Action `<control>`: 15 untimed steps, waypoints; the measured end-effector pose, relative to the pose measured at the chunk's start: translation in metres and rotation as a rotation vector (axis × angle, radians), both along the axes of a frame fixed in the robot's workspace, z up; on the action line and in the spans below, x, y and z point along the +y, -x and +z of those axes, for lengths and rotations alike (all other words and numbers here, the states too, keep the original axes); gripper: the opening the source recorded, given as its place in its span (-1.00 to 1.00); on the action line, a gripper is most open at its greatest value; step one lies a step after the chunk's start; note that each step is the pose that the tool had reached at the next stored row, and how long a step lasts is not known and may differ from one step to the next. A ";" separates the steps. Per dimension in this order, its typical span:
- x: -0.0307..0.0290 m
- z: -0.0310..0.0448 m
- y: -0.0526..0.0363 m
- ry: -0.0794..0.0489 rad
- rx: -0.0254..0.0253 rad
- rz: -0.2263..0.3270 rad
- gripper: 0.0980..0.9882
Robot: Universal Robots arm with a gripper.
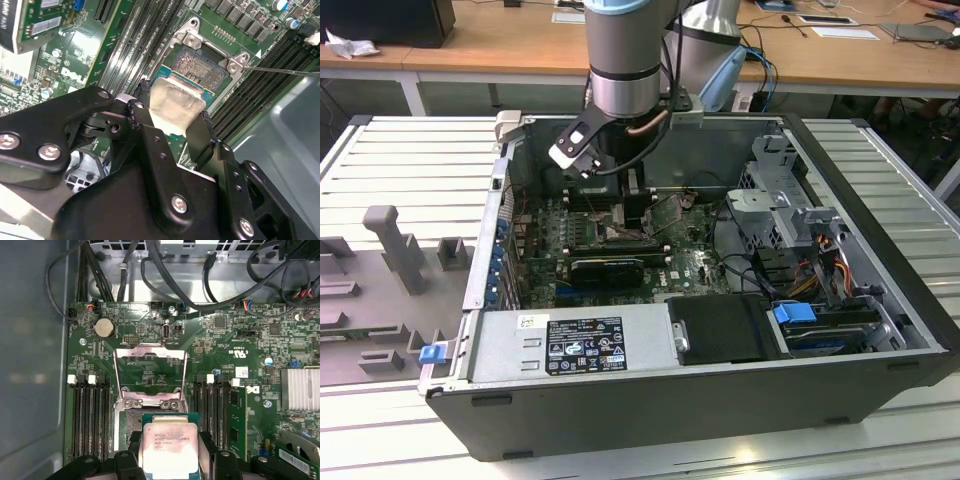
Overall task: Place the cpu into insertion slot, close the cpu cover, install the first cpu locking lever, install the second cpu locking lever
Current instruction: 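Place the cpu into insertion slot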
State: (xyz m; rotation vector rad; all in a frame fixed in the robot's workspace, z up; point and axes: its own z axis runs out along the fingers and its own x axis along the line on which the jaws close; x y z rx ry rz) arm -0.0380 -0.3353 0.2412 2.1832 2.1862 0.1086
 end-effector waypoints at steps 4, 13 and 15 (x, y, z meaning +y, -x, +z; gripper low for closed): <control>0.0005 -0.0019 0.0001 0.000 0.0005 0.000 -0.03; 0.0127 -0.0216 0.0073 0.000 0.0004 -0.003 -0.03; 0.0131 -0.0254 0.0074 0.000 0.0005 -0.003 -0.03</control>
